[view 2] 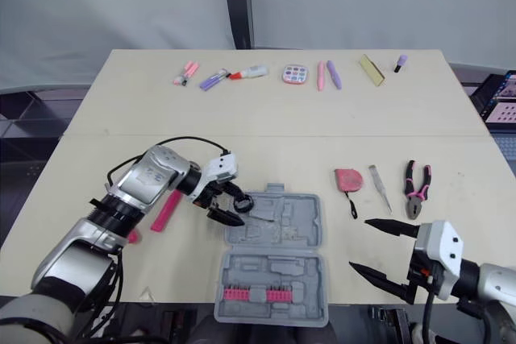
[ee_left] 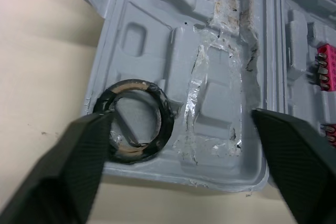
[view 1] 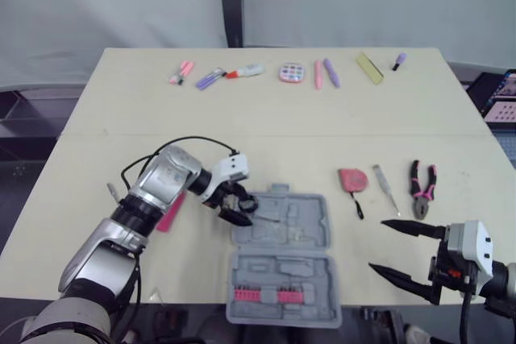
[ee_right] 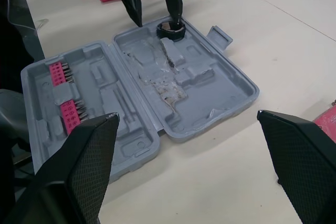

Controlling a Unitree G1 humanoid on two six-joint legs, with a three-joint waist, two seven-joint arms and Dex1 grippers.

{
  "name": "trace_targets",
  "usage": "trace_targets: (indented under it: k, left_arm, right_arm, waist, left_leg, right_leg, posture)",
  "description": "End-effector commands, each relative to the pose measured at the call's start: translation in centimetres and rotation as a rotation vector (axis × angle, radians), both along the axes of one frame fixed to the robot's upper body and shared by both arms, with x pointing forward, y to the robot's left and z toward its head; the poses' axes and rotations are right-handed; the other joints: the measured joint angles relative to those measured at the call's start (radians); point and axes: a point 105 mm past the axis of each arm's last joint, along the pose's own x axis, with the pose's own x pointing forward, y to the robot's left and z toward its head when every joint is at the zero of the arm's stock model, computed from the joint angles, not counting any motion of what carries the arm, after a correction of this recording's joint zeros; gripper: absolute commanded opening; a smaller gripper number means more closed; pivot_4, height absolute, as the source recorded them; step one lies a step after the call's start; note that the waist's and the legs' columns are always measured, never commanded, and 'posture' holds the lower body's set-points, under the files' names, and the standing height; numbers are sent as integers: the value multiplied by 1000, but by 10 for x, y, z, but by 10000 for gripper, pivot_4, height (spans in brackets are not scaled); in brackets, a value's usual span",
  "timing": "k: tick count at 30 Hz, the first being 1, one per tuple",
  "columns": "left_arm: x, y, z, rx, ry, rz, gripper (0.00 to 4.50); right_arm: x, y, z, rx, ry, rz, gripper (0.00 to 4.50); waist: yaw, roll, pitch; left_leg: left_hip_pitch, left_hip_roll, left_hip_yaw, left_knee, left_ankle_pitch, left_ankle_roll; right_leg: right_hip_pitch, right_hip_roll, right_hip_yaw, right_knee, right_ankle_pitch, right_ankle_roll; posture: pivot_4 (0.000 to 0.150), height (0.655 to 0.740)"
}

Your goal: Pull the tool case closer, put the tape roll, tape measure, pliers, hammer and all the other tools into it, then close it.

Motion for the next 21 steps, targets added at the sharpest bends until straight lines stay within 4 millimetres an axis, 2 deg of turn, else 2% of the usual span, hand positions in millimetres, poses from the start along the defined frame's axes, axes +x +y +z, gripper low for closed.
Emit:
trace_targets:
  k: [1, 4, 7, 10, 15, 21]
  left_arm:
    - [-2, 2, 25, -56, -34, -9, 44693]
    - [2, 4, 38, -149, -77, 40, 44693]
    - [3, 11, 35, -191, -115, 67, 44693]
    - [1, 15, 34, -230, -109, 84, 37317]
    - [-1, 21, 25, -222, -170, 79, 13875]
    - [3, 18, 10, -239, -324, 43, 13875]
  right_arm:
    - [0, 0, 9, -5, -35, 7, 45000]
    - [0, -1, 9, -2, -36, 6, 45000]
    - [1, -2, 8, -5, -36, 8, 45000]
    - [2, -2, 9, -5, -38, 11, 45000]
    - [3, -3, 9, -10, -37, 14, 45000]
    - [5, -3, 10, -16, -42, 14, 45000]
  waist:
    - [0, 0, 0]
    - [0, 0, 0]
    - [0, 0, 0]
    - [0, 0, 0]
    - [2, 0, 0]
    - [1, 0, 0]
  left_leg:
    - [0, 0, 0, 0, 0, 0]
    - [0, 0, 0, 0, 0, 0]
    - [0, 0, 0, 0, 0, 0]
    - [1, 0, 0, 0, 0, 0]
    - [0, 0, 0, 0, 0, 0]
    - [1, 0, 0, 0, 0, 0]
  right_leg:
    - [0, 0, 0, 0, 0, 0]
    - [0, 0, 0, 0, 0, 0]
    - [0, -1, 0, 0, 0, 0]
    - [0, -1, 0, 1, 0, 0]
    - [0, -1, 0, 1, 0, 0]
    - [0, -1, 0, 0, 0, 0]
  posture:
    - [1500, 7400]
    - [1500, 7400]
    - [1500, 7400]
    - [1500, 7400]
    - [1500, 7400]
    - [1500, 7400]
